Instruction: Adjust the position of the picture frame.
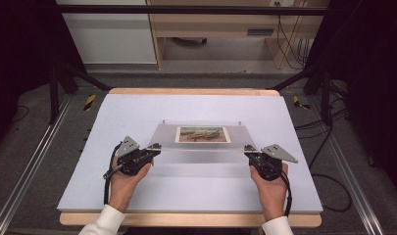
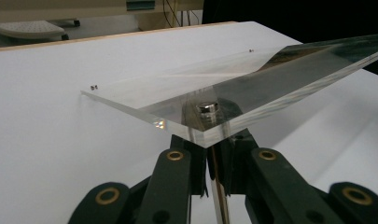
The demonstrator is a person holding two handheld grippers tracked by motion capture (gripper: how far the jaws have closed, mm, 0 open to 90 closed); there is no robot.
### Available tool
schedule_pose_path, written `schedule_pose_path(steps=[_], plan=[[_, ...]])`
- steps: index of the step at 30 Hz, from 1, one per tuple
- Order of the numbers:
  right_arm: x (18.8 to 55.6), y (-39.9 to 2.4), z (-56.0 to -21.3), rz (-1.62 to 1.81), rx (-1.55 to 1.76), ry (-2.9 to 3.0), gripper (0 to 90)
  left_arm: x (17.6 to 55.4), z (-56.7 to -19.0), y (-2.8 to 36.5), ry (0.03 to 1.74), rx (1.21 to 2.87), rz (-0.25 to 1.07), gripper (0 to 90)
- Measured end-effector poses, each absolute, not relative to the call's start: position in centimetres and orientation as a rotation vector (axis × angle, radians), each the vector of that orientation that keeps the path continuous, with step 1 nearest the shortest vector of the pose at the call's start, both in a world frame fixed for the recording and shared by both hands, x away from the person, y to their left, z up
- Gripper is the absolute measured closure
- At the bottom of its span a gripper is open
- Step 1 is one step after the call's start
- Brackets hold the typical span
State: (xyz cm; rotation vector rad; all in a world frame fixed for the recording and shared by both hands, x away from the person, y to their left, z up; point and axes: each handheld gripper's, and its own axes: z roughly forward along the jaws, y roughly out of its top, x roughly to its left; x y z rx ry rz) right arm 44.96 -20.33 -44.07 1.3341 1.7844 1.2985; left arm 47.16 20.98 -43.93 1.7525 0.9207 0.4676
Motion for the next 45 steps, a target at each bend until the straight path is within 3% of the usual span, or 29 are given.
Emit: schedule_pose_path(steps=[45], plan=[[45.2,-18.5,-48.1,1.196,1.381,1.984,84.4,46.1,-47.5,22.1,1.069,1.890,0.439,83.3]])
